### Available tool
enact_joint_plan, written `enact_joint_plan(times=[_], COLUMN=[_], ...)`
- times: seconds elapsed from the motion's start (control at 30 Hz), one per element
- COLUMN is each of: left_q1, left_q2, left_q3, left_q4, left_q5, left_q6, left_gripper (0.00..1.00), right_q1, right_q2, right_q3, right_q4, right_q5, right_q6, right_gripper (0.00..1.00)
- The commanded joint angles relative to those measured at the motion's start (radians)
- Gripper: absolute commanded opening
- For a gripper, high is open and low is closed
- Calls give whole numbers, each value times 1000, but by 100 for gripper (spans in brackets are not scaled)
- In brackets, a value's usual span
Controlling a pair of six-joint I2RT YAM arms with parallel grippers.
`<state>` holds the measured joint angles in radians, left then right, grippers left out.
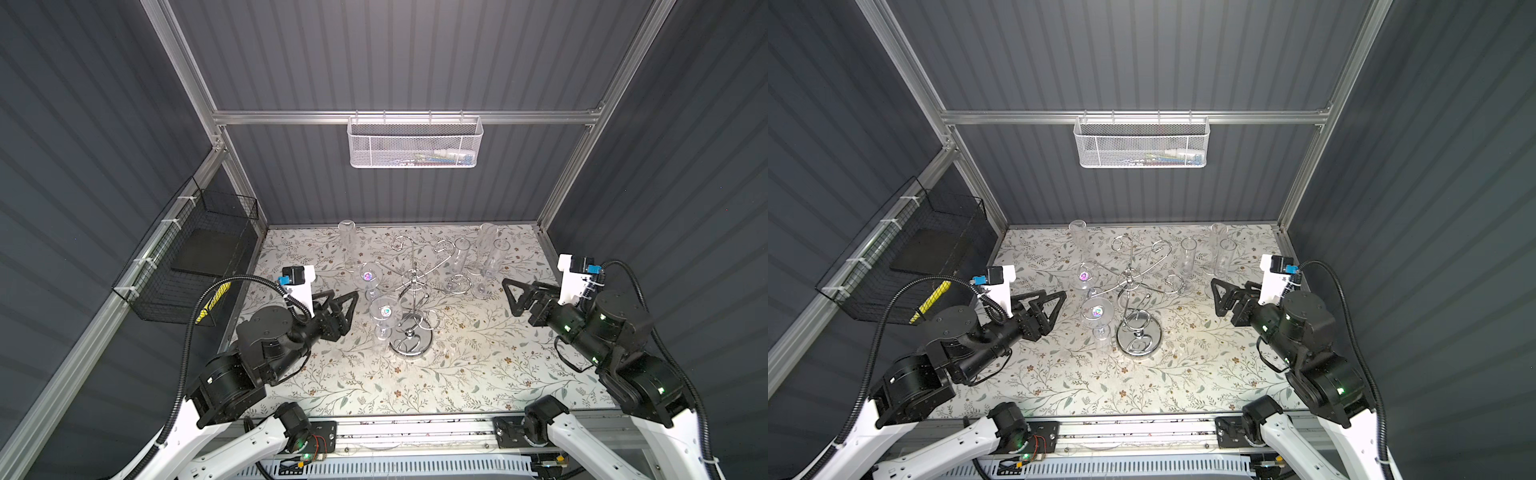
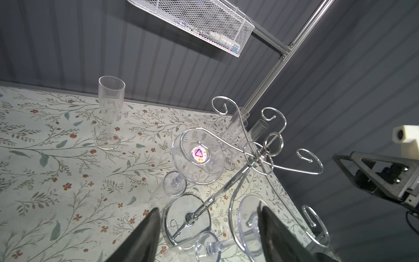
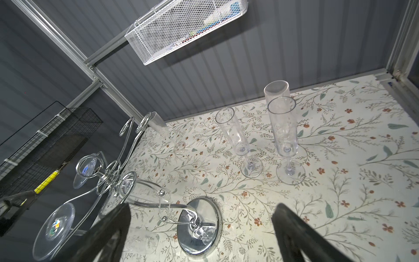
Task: Take the wine glass off the wine glass rack
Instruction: 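Raise the open right gripper off the glass and withdraw it toward the robot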
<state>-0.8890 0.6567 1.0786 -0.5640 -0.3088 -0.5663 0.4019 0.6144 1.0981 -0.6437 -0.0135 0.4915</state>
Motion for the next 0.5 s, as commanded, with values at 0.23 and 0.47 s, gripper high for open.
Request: enact_joint_plan(times=[0.23,0.47], left_q1=[-1,-1], left_q2=[-5,49], left_q3=[-28,4], left_q4=[98,75], left_q5=[36,75], left_q6=[-156,-153], left_gripper=[69,69], right_q1=[5,5], right_q2=[-24,-15], right_q3=[-24,-21], right_q4=[12,11], right_q5=[-29,-59], right_q6=[55,63], right_gripper=[99,99])
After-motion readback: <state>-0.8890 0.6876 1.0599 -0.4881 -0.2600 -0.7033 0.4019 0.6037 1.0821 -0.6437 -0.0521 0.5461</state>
